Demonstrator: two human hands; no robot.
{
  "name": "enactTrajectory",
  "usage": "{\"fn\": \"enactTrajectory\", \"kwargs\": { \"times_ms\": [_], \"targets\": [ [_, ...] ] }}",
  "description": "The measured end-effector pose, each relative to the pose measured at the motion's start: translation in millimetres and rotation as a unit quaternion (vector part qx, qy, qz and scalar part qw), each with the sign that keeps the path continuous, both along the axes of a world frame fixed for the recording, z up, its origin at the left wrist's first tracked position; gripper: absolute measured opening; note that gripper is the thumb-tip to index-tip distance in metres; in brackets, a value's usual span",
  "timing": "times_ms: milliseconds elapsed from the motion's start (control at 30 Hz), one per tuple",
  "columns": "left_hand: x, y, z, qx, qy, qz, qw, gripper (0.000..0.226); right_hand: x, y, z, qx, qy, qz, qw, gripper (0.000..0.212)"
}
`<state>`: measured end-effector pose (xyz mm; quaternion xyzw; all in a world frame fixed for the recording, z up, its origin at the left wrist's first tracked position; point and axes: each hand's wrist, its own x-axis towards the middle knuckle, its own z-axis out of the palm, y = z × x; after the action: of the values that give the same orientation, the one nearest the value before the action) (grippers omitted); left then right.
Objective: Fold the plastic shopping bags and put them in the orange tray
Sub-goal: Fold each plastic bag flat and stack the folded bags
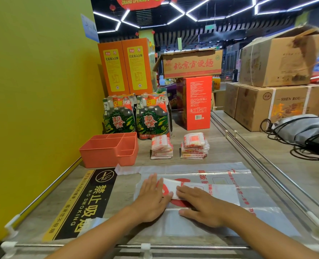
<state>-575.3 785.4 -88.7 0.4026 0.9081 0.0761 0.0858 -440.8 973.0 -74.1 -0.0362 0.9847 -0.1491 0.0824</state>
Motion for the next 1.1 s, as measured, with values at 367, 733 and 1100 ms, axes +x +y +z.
{"fn": "enactTrajectory", "kwargs": {
  "times_ms": [367, 733, 1100],
  "targets": [
    [1, 12, 22, 0.495, -0.411, 0.144, 0.752, 0.052, 2, -1, 2, -0.042, -0.003, -0.013, 0.999, 0.075],
    [-11, 21, 5, 0.519, -0.316, 0.256, 0.752, 0.032, -1, 4, -3, -0.026, 0.016, 0.001, 1.000, 0.071],
    [7, 4, 16, 0.309, -0.032, -0.040, 0.950, 0.040, -3, 4, -4, -0.028, 0.033, 0.011, 0.999, 0.067]
  ]
}}
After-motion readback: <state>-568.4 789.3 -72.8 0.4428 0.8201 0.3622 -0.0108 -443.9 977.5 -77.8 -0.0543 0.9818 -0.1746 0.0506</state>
